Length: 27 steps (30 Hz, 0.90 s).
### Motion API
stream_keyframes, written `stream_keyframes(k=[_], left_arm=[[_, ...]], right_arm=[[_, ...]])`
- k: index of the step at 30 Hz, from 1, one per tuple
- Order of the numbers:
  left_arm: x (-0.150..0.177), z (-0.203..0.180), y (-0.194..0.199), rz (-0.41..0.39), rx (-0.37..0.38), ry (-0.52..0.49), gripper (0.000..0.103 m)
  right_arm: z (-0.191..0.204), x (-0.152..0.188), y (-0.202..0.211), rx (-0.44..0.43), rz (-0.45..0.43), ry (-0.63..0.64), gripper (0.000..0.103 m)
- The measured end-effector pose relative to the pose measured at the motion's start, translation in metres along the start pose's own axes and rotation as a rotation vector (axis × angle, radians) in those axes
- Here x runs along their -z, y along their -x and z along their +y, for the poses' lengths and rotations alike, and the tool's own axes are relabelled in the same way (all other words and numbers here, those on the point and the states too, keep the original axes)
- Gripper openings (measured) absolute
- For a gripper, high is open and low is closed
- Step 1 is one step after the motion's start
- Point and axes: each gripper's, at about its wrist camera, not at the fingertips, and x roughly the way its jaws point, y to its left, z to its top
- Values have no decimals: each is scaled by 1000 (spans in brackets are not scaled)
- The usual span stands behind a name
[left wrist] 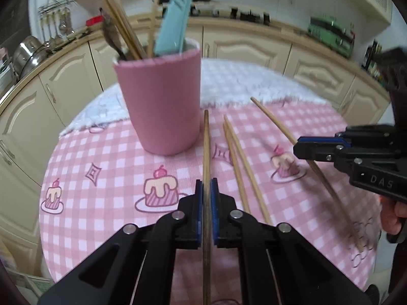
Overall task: Organize utensils
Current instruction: 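Grasp a wooden chopstick with the left tool while the right tool grasps another, then lift both chopsticks upright and carry them above the pink cup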
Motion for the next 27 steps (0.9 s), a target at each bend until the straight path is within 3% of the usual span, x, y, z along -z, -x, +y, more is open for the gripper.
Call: stream_keyframes(k=[10,16,19,21,23,27], left_arm=[[-8,-1,69,-317,58,59,5],[-14,2,70,-317,51,82,6],[-11,4,65,-298,50,83,6],[-7,6,62,-292,53,85,6],[-5,6,61,-292,51,89,6],[-5,10,64,-308,44,97,5]], right_arm=[[0,-10,45,-88,-254,-29,6],[-6,-13,0,18,-9,-41,9],[-6,-9,-20,84,72,-17,28],[-6,-5,-29,107,99,-10,50],[-6,-3,-38,142,124,10,50],[-1,-7,-48,220,162,75,28]])
